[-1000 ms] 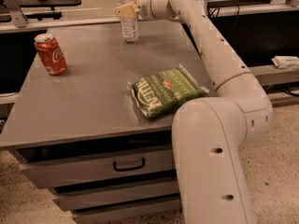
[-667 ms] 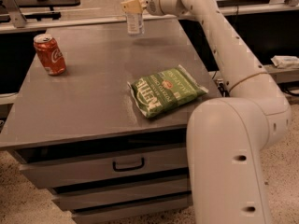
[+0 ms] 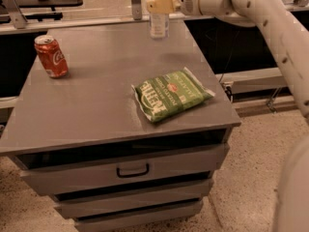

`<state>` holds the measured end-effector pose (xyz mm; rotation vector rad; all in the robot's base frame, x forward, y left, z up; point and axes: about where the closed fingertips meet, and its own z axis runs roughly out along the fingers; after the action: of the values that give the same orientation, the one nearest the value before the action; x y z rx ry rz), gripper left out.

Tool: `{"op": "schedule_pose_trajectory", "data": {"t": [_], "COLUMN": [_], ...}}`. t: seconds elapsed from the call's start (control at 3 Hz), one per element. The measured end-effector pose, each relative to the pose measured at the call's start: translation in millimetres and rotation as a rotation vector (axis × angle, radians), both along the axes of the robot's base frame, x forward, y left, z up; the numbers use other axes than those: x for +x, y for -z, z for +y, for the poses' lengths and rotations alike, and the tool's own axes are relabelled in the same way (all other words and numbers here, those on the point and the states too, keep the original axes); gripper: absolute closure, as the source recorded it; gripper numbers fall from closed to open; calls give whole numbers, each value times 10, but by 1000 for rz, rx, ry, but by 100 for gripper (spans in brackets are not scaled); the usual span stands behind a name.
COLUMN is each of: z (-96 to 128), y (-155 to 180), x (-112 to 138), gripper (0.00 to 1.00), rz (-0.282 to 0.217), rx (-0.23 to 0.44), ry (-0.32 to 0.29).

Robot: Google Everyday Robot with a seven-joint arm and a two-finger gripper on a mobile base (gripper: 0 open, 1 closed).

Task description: Move blue plastic bottle near green jalapeno chip bag

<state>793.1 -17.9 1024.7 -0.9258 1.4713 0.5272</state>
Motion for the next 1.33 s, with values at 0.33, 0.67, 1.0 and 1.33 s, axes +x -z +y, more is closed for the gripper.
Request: {"op": "schedule_pose_trajectory", "data": {"t": [0.33, 0.67, 1.0, 1.33], "z": [-122, -64, 27, 20], "y": [244, 460, 612, 720], "x": [-518, -859, -1012, -1090], "gripper": [100, 100, 82, 59], "rz": [31, 59, 75, 81], "rx": [-13, -13, -13, -28], "ry": [-41, -104, -160, -185]}}
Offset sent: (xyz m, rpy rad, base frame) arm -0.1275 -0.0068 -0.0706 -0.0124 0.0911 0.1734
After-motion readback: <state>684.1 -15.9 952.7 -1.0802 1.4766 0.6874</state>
